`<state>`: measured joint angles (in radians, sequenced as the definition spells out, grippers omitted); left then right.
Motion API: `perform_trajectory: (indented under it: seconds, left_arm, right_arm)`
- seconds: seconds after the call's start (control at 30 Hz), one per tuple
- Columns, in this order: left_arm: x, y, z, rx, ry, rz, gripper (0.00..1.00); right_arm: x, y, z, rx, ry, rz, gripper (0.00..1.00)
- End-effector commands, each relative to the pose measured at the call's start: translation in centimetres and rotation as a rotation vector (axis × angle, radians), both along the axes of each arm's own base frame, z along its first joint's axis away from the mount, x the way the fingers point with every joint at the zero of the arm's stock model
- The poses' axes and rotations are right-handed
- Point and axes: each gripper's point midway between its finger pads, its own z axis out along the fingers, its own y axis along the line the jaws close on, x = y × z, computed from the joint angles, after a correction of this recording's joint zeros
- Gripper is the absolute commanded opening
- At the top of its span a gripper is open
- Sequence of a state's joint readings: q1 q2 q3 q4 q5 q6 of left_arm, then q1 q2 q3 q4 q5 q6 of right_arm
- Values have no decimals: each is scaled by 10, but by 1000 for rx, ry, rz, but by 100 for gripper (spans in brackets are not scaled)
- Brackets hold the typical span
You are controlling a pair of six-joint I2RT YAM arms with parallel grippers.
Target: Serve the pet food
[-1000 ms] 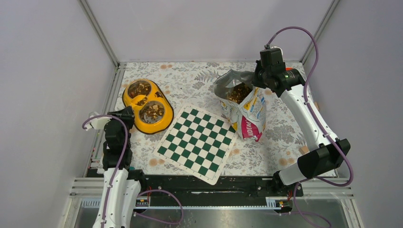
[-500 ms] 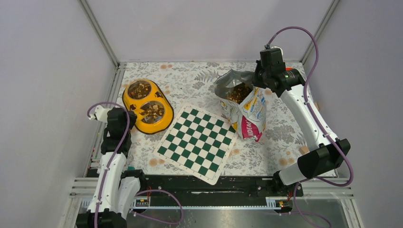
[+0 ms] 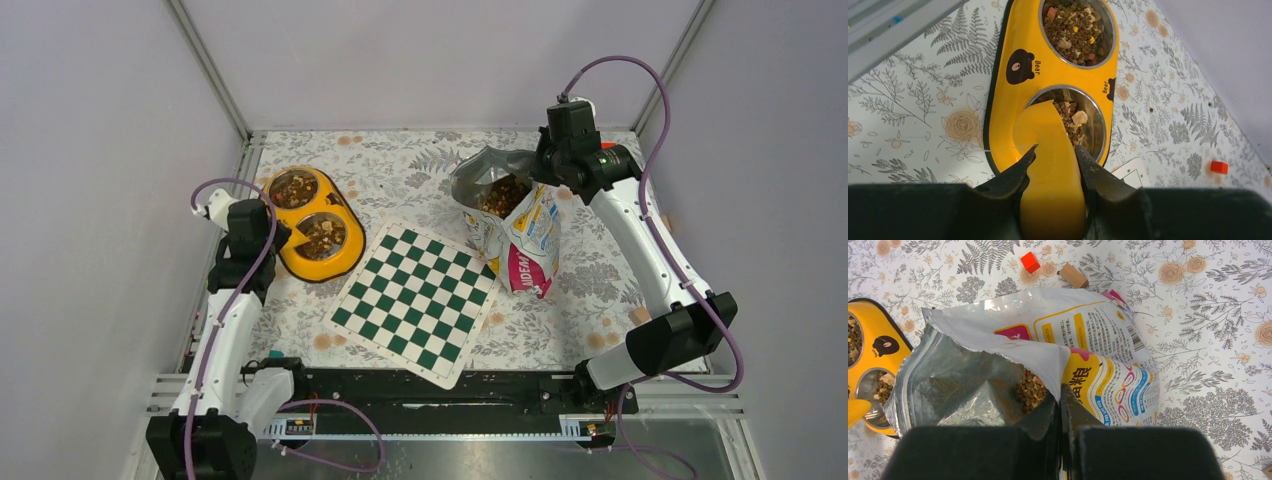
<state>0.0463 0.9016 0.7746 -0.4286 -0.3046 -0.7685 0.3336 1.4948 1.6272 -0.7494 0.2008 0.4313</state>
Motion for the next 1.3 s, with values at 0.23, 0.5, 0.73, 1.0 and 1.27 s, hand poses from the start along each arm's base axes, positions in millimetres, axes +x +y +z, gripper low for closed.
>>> perform_trajectory:
  seconds: [0.23, 0.5, 0.73, 1.0, 1.27]
  left_arm:
    - [-1, 8, 56, 227, -21, 21, 0]
    - [25, -43, 91, 133, -227, -218, 0]
    - [62, -120, 130, -134, -491, -523, 0]
    - [133, -191, 95, -460, -438, -730, 0]
    - [201, -233, 24, -556, -311, -749, 0]
  right_arm:
    - [17, -3, 28, 20, -123, -29, 0]
    - [15, -4, 31, 20, -130, -29, 0]
    - [15, -3, 30, 24, -127, -26, 0]
    - [16, -1, 31, 32, -126, -16, 0]
    - [15, -3, 32, 40, -127, -17, 0]
